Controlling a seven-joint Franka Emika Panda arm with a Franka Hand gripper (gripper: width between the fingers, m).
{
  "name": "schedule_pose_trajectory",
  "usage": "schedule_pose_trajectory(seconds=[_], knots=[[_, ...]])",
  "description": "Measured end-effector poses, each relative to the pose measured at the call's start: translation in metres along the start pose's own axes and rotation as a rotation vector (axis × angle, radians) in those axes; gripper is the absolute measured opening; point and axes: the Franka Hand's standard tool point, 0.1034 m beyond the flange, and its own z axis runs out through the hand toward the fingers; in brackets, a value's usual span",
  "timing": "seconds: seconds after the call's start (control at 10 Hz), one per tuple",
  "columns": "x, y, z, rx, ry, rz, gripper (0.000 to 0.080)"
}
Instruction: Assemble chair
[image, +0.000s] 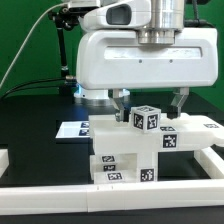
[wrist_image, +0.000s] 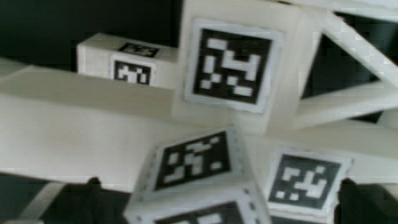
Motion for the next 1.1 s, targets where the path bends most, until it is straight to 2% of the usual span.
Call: schedule_pose_trajectory(seconds=[0.1,0.2,0.3,0.4,0.8,1.1], knots=[[0.0001,-0.0003,0.0,0.0,0.0,0.008,0.0524],[0.0,-0.0003,0.0,0.0,0.0,0.02,0.0524],[0.0,-0.0004,0.0001,0.001,0.0,0.058,0.0387],[0.0001,-0.0005,0.0001,0.002,0.0,0.127,0.0282],[0.001,-0.0024,0.0002,0.003,0.001,0.426,0.0284],[-0.0003,0.0069,0.0011,0.007,0.002,0.638,0.0284]])
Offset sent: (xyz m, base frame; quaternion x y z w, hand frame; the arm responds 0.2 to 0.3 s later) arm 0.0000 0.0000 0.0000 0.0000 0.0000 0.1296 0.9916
